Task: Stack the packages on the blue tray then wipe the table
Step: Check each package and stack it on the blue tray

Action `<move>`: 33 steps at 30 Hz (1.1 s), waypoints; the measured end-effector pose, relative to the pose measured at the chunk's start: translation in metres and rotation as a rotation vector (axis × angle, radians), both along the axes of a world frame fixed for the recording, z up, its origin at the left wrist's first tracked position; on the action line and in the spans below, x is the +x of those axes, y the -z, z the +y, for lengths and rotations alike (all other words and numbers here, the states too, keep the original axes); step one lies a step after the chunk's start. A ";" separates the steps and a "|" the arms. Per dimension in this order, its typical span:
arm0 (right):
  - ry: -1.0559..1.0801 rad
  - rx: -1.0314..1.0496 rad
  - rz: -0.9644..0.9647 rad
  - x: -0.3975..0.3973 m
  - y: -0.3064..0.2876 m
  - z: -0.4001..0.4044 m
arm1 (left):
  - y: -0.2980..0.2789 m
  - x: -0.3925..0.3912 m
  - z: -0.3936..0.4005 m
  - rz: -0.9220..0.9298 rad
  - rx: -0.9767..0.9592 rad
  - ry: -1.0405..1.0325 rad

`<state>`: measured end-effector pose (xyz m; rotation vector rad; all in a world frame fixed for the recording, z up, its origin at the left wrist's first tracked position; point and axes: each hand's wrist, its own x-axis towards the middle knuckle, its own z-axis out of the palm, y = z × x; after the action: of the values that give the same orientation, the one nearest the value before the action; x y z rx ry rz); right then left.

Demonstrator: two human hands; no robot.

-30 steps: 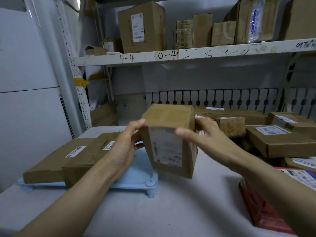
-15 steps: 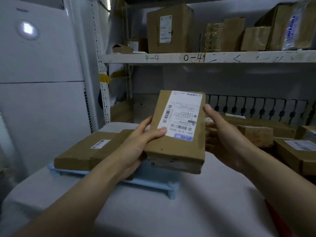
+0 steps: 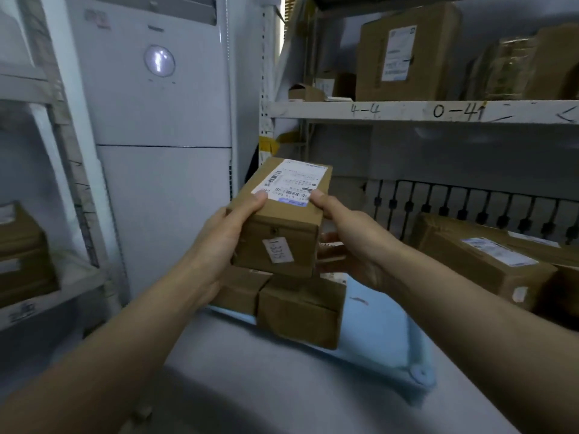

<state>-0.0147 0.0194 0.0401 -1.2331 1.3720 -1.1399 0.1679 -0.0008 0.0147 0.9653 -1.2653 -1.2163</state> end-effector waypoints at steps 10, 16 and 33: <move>-0.060 0.011 0.332 0.044 0.029 -0.066 | 0.028 0.043 -0.072 -0.046 0.139 -0.164; -0.061 -0.035 0.462 0.045 0.049 -0.076 | 0.049 0.036 -0.084 -0.079 0.257 -0.200; 0.209 -0.303 0.280 -0.038 0.048 -0.023 | 0.014 -0.035 -0.039 -0.259 -0.275 -0.569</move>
<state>-0.0524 -0.0033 -0.0076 -1.5379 1.6069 -1.3995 0.1325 -0.0393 0.0005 1.1938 -1.1999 -0.4755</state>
